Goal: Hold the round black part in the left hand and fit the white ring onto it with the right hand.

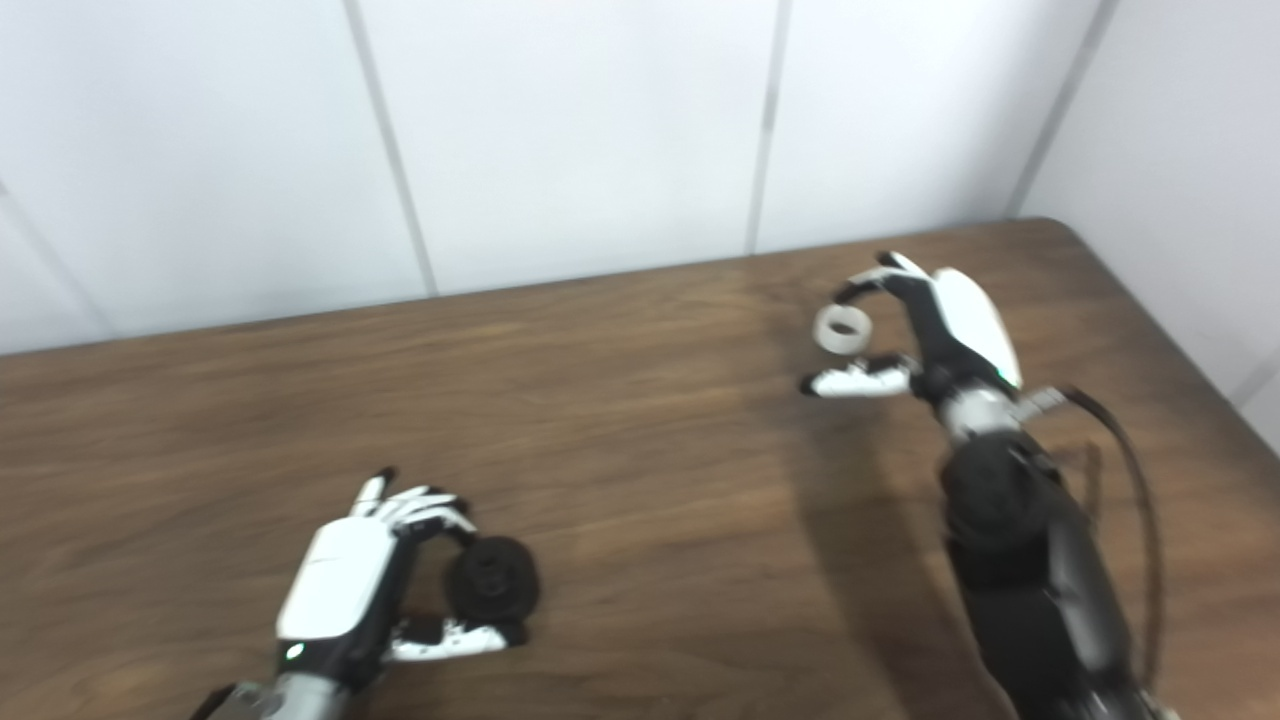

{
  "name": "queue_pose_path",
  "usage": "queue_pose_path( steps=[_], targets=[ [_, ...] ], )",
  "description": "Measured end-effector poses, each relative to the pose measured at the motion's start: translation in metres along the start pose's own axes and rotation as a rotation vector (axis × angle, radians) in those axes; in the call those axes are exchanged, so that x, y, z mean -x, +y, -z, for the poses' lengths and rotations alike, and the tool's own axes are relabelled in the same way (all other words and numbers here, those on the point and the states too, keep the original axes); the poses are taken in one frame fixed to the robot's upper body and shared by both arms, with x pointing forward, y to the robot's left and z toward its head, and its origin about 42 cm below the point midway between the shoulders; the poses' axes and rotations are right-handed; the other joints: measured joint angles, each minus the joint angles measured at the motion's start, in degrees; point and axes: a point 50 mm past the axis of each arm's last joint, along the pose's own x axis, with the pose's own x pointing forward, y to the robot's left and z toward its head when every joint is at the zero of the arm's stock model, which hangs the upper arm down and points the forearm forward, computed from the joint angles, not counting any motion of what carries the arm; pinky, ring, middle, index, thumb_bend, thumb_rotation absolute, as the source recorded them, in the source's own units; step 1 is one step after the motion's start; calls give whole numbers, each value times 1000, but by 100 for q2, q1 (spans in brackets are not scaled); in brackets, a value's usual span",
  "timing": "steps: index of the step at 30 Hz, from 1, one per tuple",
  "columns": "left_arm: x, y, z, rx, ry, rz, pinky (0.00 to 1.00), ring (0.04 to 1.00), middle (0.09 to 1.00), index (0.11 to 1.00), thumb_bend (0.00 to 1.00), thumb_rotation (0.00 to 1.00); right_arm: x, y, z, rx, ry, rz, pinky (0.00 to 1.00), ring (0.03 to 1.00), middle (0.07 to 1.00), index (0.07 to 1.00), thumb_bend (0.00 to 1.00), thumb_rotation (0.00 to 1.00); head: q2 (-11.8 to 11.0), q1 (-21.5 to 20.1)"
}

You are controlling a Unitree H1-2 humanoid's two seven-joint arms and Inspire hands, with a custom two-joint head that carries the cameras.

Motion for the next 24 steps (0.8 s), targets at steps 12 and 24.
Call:
queue_pose_path(
  steps=[12,24],
  targets=[
    [3,1,3,19,0,4,974,826,747,485,523,52,-47,-11,-2,90,26,6,1000,995,953,680,836,132,-167,-361],
    [6,3,6,11,-1,4,964,820,744,485,523,51,-79,-4,11,162,96,-55,1000,980,942,679,850,173,-299,-546]
  ],
)
